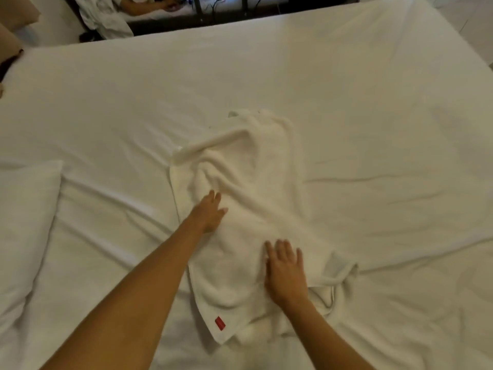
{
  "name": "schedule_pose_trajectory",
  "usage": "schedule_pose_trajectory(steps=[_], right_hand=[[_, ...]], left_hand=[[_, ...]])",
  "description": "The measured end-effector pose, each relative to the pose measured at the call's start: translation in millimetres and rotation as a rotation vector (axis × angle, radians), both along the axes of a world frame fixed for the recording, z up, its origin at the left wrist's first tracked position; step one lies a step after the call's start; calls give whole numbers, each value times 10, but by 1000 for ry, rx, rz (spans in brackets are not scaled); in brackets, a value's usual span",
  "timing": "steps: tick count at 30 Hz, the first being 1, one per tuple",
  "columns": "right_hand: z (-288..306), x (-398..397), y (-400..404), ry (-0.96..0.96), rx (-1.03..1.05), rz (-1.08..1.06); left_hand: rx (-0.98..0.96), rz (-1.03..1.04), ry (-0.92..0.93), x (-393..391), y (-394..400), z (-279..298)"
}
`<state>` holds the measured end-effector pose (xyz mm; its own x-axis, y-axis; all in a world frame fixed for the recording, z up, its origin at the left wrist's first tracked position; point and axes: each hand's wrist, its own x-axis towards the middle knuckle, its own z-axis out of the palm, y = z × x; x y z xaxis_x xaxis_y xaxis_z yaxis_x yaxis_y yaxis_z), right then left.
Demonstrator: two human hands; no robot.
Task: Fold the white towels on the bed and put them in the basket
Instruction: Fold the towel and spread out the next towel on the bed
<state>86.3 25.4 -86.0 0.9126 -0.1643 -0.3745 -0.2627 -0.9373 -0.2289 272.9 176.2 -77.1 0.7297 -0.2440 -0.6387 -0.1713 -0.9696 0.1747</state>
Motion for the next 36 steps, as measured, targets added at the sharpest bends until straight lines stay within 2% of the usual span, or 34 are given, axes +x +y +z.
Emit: schedule_pose_trajectory(steps=[5,7,10,13,17,19,23,27,29,31,33,36], right_hand=[[-12,-271,-866,-12,-90,-65],[13,-424,-1129,31,-59,-64],[50,-608,-1415,107,33,-26],[131,-654,-1504,211,56,67],[148,-717,-1566,273,48,186],[141,-741,-1594,230,38,177],[166,-733,-1604,198,-30,254],[140,-706,-1587,127,-73,224],[99,-694,-1559,92,-3,94],[28,-700,-1524,128,155,-45],[-49,-724,-1470,155,318,-166],[-73,-724,-1379,112,412,-298]], left_hand=[[-132,113,-101,-879,-267,-115],[-140,26,-102,-1197,-388,-105],[-114,-208,-68,-1583,-493,-155],[-76,-402,7,-1881,-591,-154],[51,-487,-21,-2121,-619,-218],[0,-402,-51,-2170,-635,-169],[-181,-36,-119,-2240,-534,17],[-327,76,-350,-2288,-121,-1],[-342,144,-366,-2276,120,30],[-328,191,-339,-2277,308,97],[-291,182,-299,-2323,388,156],[-232,150,-173,-2456,374,103]])
